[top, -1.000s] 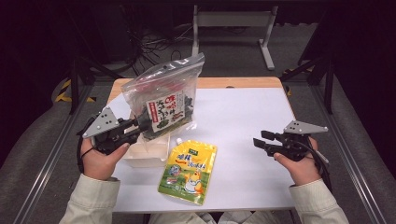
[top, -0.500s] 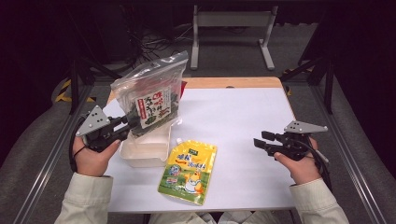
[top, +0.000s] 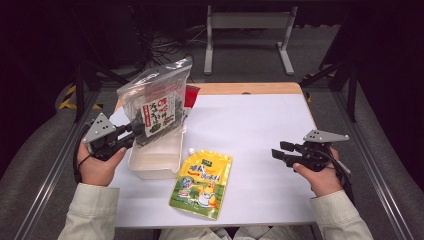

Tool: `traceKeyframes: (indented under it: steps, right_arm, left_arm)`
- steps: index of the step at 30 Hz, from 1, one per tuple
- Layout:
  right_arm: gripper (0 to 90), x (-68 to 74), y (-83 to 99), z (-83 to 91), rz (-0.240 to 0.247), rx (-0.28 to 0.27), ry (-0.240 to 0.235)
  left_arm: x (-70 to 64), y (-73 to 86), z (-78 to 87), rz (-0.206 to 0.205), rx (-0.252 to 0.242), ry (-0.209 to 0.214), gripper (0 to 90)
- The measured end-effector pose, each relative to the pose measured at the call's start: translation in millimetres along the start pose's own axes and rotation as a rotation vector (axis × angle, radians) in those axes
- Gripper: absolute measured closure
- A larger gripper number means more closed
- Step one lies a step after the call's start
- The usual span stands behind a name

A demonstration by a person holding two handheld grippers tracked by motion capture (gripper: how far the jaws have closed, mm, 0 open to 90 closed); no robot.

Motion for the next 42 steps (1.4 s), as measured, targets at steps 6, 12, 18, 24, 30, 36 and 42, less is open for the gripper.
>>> traceKeyframes:
  steps: [6,12,18,24,30,36,42]
  right_arm:
    - [48.1,-2.3,1.7,-0.7,-0.003,0.004,0.003]
    - [47.7,-1.8,3.1,-2.3,-0.011,0.011,-0.002]
    - [47.5,-2.0,4.0,-3.5,-0.016,0.013,-0.006]
    - [47.3,-2.0,4.9,-4.4,-0.011,0.017,-0.007]
    - [47.3,-1.3,4.9,-4.6,-0.011,0.016,-0.009]
    - [47.2,-2.1,5.1,-4.7,-0.011,0.017,-0.006]
    - [47.2,-1.4,5.7,-5.4,-0.013,0.020,-0.007]
  left_arm:
    - [3.9,5.7,-3.8,-0.002,0.005,-0.010,74.5]
    - [5.1,10.2,-7.8,-0.010,0.017,-0.013,74.5]
    - [7.9,17.8,-14.9,-0.015,0.027,-0.010,74.3]
    - [6.1,22.0,-21.6,-0.056,0.044,-0.002,74.2]
    - [6.6,22.3,-23.4,-0.027,0.021,-0.002,74.5]
    - [5.4,12.1,-16.3,-0.034,-0.030,0.006,74.7]
    - [5.2,1.3,-8.9,-0.017,-0.101,0.032,74.7]
Point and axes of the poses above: each handheld gripper's, and its own axes: z roughly backward along the jaws, y roughly out of its underside, x roughly to its left, the point moved 8 cm from there along -z, roughly forward along the jaws, and after that the axes turned 3 degrees about z, right-handed, at the moved point
